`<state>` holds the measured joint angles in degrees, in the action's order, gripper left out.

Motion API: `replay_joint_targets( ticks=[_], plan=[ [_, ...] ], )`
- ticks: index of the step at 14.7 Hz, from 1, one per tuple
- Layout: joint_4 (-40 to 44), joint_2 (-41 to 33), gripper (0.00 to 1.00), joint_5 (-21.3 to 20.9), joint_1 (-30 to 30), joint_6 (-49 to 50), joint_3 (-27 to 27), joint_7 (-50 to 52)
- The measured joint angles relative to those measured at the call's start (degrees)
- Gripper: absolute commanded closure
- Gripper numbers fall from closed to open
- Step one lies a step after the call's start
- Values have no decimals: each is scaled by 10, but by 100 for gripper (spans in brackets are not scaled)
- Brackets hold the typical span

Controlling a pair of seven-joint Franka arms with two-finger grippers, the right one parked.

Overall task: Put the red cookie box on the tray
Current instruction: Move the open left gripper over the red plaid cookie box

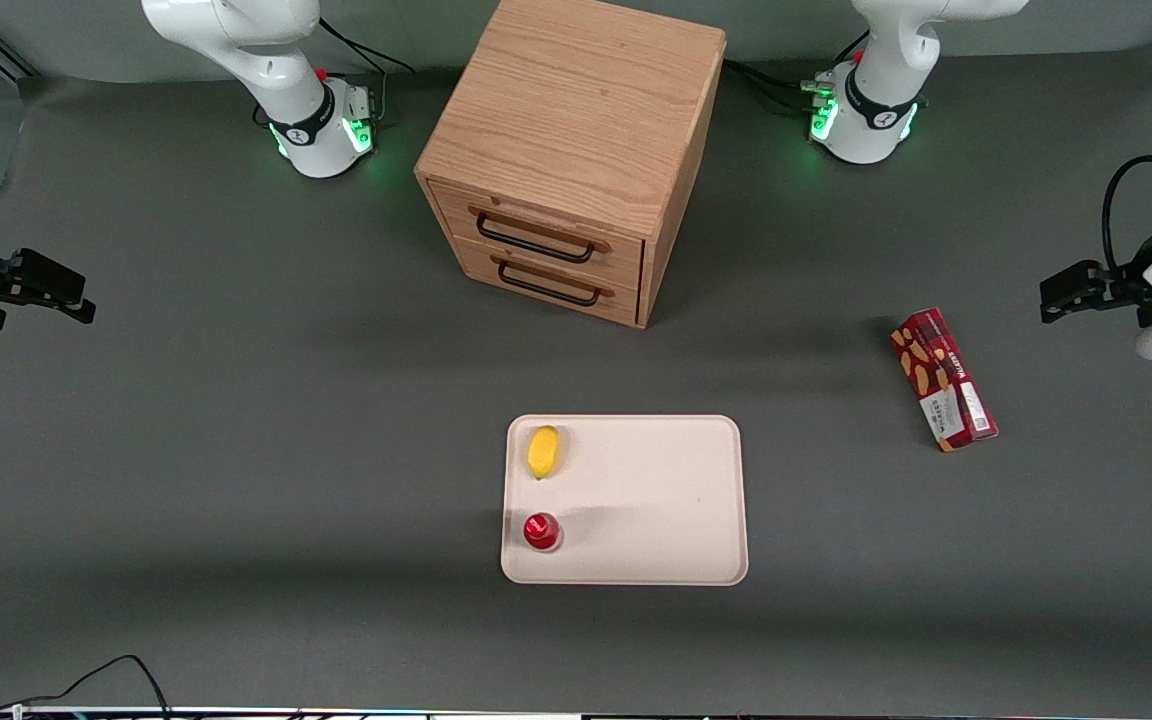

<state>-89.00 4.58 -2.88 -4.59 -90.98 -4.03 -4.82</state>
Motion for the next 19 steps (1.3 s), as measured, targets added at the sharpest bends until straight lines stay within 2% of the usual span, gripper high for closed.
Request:
replay_joint_targets(
  ticks=[7,12,19],
  plan=[
    [20,11,0,-1,-2,13,6,0],
    [8,66,0,-19,-8,7,8,36],
    [-171,81,0,-21,15,-193,-4,48]
  ],
)
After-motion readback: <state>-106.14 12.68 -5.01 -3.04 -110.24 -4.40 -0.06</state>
